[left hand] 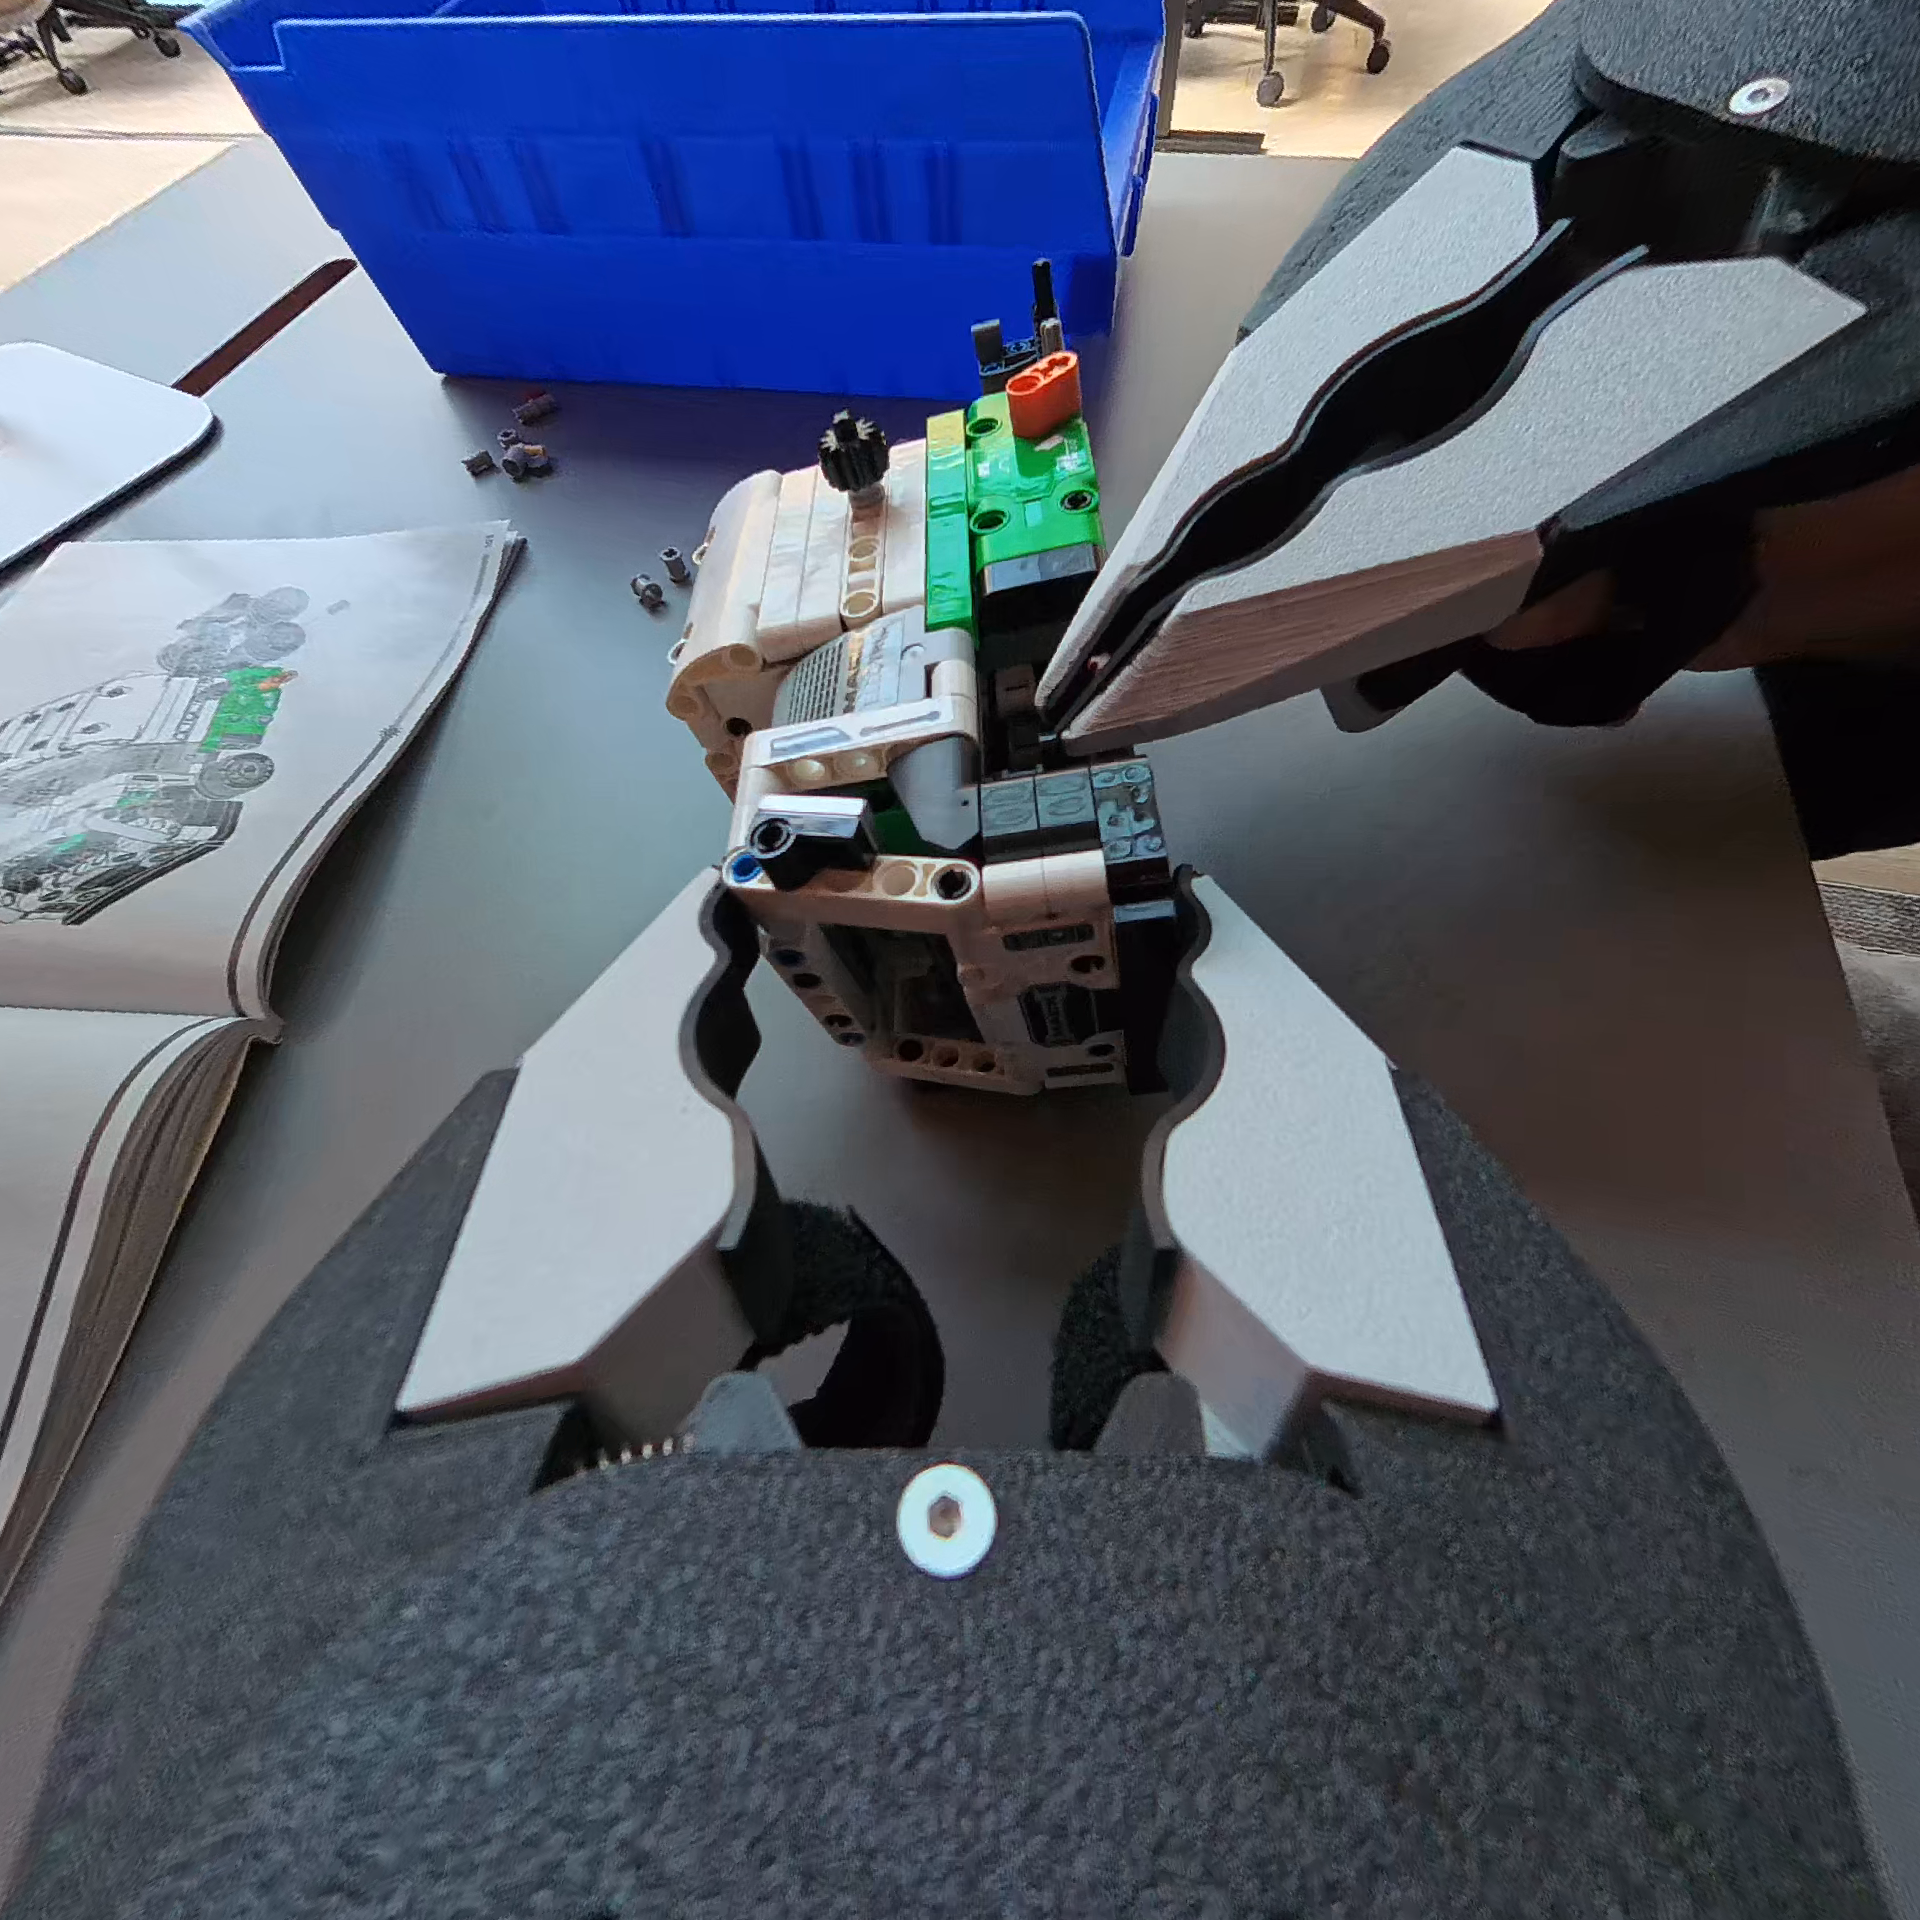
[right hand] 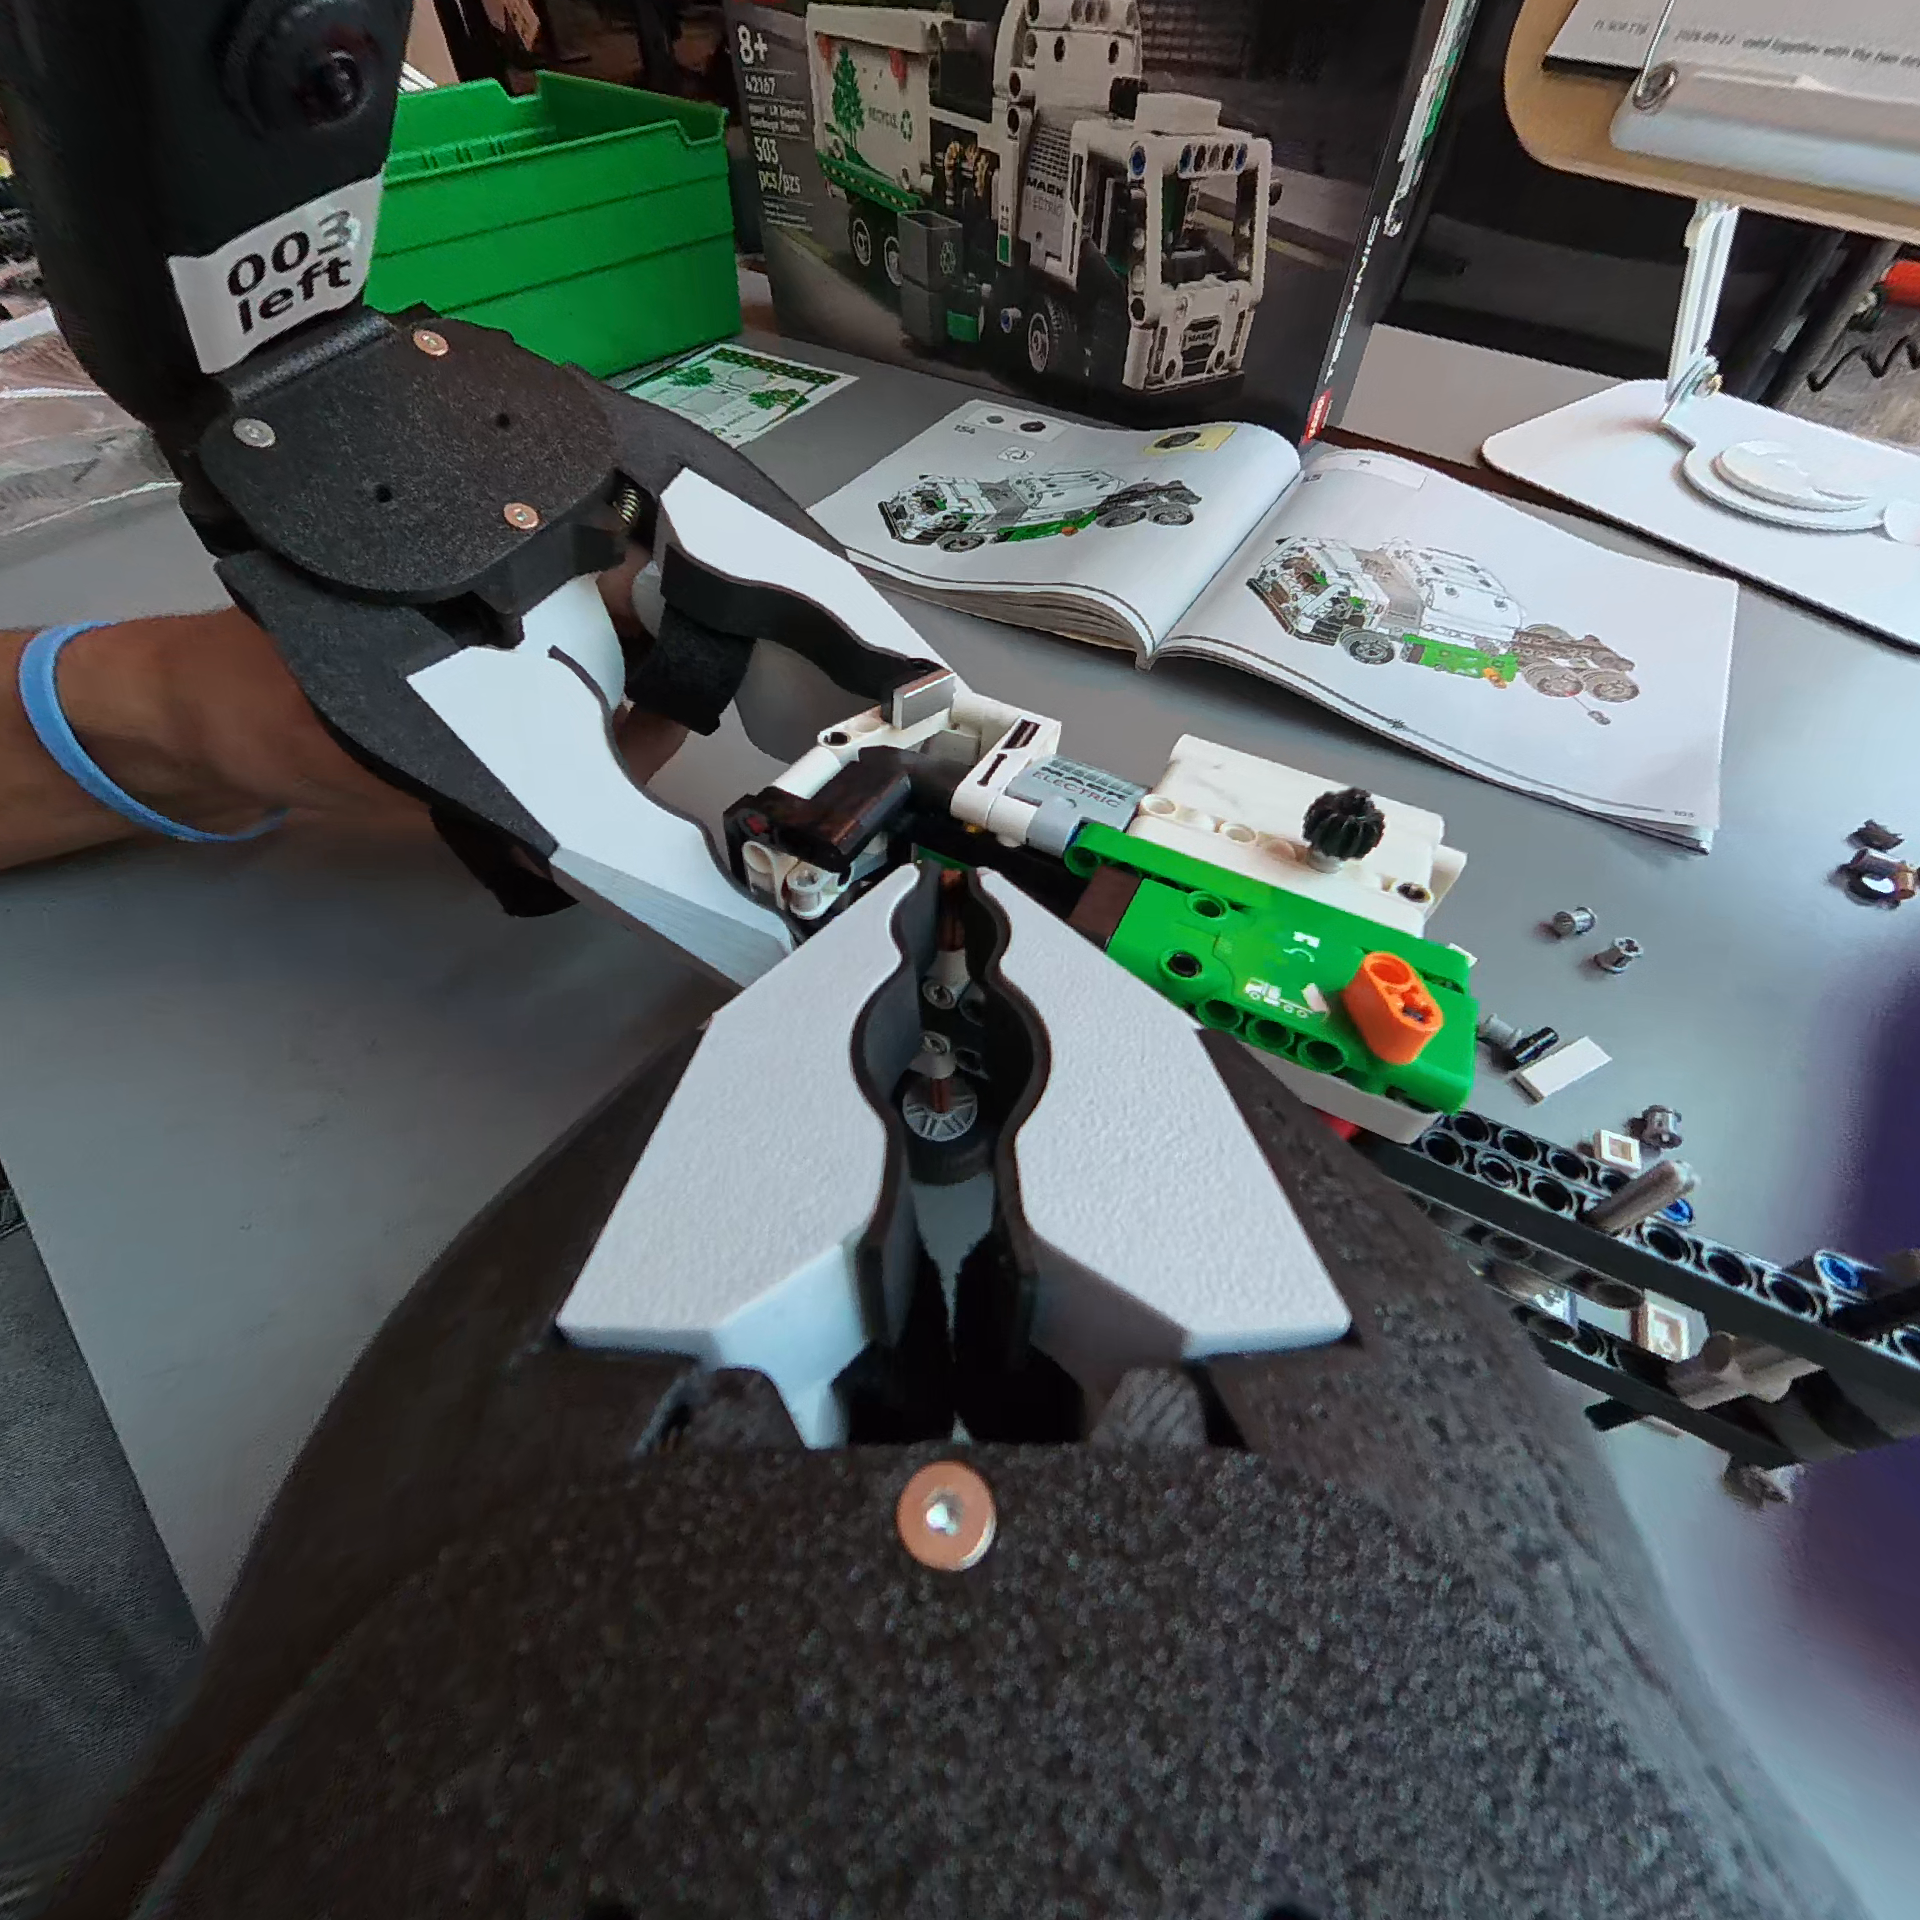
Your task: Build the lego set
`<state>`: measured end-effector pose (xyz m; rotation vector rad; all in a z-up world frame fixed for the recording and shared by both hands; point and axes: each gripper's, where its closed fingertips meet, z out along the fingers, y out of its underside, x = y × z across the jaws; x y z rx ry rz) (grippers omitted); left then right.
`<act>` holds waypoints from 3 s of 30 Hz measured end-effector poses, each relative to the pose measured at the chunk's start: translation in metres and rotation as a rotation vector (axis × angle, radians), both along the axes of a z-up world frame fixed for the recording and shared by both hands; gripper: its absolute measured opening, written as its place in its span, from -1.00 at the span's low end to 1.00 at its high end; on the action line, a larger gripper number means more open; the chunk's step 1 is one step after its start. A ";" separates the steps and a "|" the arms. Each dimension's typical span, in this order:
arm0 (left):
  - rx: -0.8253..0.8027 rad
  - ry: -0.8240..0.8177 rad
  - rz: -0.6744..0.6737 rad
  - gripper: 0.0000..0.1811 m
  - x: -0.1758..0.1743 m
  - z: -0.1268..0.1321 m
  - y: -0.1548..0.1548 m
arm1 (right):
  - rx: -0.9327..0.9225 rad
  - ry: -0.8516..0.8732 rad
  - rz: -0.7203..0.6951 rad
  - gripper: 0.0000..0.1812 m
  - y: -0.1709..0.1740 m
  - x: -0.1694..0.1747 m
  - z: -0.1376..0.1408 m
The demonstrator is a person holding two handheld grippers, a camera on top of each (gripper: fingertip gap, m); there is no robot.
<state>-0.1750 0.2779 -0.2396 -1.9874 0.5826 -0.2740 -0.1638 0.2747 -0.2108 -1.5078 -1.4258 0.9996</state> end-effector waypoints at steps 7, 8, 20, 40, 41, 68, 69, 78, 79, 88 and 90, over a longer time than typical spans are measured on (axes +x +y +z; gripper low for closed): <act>0.026 0.027 0.025 -0.15 0.000 0.002 0.000 | 0.005 0.032 0.027 -0.97 -0.001 0.001 0.001; 0.025 0.031 0.025 -0.15 0.000 0.002 0.000 | -0.005 0.026 0.028 -0.97 -0.001 0.001 0.001; 0.022 0.020 0.031 -0.15 -0.002 0.004 0.000 | 0.058 -0.015 -0.001 -0.97 0.000 -0.001 0.001; 0.042 0.041 0.028 -0.15 0.003 0.004 -0.001 | 0.024 -0.012 0.001 -0.97 -0.001 0.006 0.000; 0.044 0.046 0.028 -0.15 0.003 0.004 -0.001 | 0.024 -0.008 0.002 -0.97 -0.001 0.006 0.000; 0.068 0.068 0.011 -0.15 0.002 0.005 0.000 | 0.088 -0.041 -0.006 -0.97 -0.001 0.008 -0.003; 0.066 0.060 0.009 -0.15 0.003 0.005 0.000 | 0.089 -0.044 -0.010 -0.97 0.000 0.008 -0.003; 0.059 0.059 0.017 -0.16 0.002 0.004 0.001 | 0.104 -0.040 -0.033 -0.97 0.001 0.006 -0.003; 0.056 0.061 0.015 -0.16 0.001 0.004 0.001 | 0.095 -0.040 -0.032 -0.97 0.001 0.005 -0.003; 0.077 0.151 -0.017 -0.17 -0.002 0.007 0.000 | 0.112 -0.049 -0.035 -0.97 -0.003 0.005 -0.002; 0.066 0.132 -0.019 -0.17 -0.002 0.006 -0.001 | 0.133 -0.062 -0.043 -0.97 -0.003 0.005 -0.003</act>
